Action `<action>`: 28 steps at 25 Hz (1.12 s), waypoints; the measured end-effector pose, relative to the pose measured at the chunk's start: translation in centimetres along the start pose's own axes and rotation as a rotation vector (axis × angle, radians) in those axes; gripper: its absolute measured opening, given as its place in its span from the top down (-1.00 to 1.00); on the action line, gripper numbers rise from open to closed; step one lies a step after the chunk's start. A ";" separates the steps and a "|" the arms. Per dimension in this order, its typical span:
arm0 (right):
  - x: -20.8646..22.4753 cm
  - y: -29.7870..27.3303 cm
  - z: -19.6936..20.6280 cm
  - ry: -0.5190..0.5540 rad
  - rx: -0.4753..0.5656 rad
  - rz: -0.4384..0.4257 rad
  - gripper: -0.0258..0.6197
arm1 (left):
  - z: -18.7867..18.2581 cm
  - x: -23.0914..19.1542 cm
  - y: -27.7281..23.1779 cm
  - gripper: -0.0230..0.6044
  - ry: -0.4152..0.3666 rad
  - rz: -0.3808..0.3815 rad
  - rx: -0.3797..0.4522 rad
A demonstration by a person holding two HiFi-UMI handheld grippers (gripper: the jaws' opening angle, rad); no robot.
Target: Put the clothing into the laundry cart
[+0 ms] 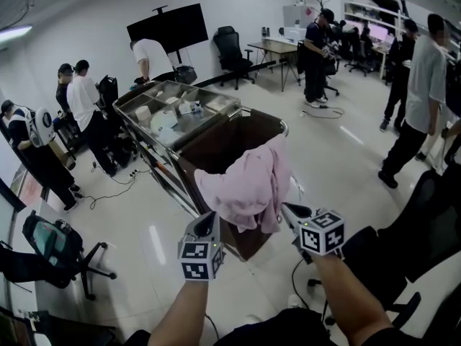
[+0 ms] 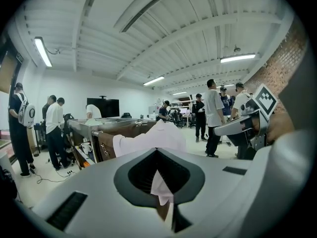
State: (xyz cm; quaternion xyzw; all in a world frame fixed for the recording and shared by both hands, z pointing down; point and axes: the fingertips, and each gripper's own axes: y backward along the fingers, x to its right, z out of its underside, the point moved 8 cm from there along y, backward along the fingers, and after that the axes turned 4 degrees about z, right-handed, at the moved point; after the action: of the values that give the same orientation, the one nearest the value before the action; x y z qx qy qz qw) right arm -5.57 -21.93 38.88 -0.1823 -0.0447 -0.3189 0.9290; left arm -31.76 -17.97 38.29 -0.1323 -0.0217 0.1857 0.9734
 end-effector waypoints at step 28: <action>3.3 1.0 1.4 0.009 -0.057 -0.099 0.91 | 2.0 3.6 -0.7 0.93 0.048 -0.084 -0.026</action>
State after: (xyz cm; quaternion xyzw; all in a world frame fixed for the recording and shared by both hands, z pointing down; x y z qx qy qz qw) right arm -2.33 -22.58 40.57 -0.2047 -0.0406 -0.3662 0.9068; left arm -28.34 -16.82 40.39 -0.1483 -0.0063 0.1412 0.9788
